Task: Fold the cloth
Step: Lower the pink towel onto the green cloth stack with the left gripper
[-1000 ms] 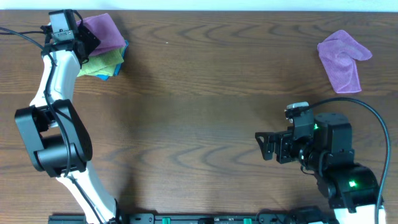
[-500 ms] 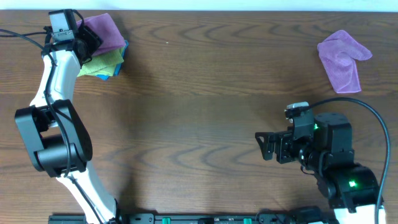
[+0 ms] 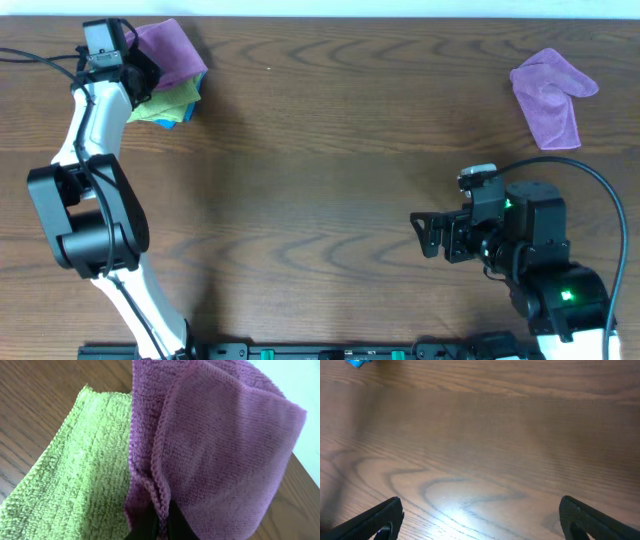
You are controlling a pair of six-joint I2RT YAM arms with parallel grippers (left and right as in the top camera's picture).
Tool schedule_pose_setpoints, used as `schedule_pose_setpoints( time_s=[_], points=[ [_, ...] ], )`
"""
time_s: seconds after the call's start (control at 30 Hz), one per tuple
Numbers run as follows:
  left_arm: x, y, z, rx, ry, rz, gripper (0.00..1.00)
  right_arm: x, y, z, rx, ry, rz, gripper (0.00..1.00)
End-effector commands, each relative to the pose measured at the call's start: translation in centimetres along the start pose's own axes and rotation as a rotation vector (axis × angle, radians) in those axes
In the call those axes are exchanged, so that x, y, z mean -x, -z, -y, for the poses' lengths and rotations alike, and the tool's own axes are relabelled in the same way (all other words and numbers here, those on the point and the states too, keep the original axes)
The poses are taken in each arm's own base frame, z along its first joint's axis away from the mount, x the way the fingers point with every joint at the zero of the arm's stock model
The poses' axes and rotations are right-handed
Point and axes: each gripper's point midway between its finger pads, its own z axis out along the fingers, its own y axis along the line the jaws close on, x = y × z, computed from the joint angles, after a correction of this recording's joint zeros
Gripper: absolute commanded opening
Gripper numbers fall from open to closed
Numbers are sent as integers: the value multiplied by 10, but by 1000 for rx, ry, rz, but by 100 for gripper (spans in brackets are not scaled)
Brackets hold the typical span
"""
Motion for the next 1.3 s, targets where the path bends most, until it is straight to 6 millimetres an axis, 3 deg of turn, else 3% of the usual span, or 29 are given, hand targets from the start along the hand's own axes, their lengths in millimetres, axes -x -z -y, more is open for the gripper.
schedule_pose_setpoints(
  time_s=[0.0, 0.2, 0.37, 0.97, 1.03, 1.1, 1.27],
  points=[
    [10, 5, 2, -7, -61, 23, 6, -1, 0, 3, -8, -22, 0, 99],
    [44, 49, 14, -45, -92, 124, 6, -1, 0, 3, -8, -22, 0, 99],
    [49, 71, 16, -54, -109, 136, 6, -1, 0, 3, -8, -22, 0, 99],
    [18, 61, -17, 86, -144, 12, 8, -1, 0, 3, -8, -22, 0, 99],
    [18, 62, -23, 115, -144, 17, 13, -1, 0, 3, -8, -22, 0, 99],
    [20, 62, -28, 143, -146, 27, 30, -1, 0, 3, -8, -22, 0, 99],
    [20, 63, -33, 169, -163, 27, 59, -1, 0, 3, -8, -22, 0, 99]
  ],
)
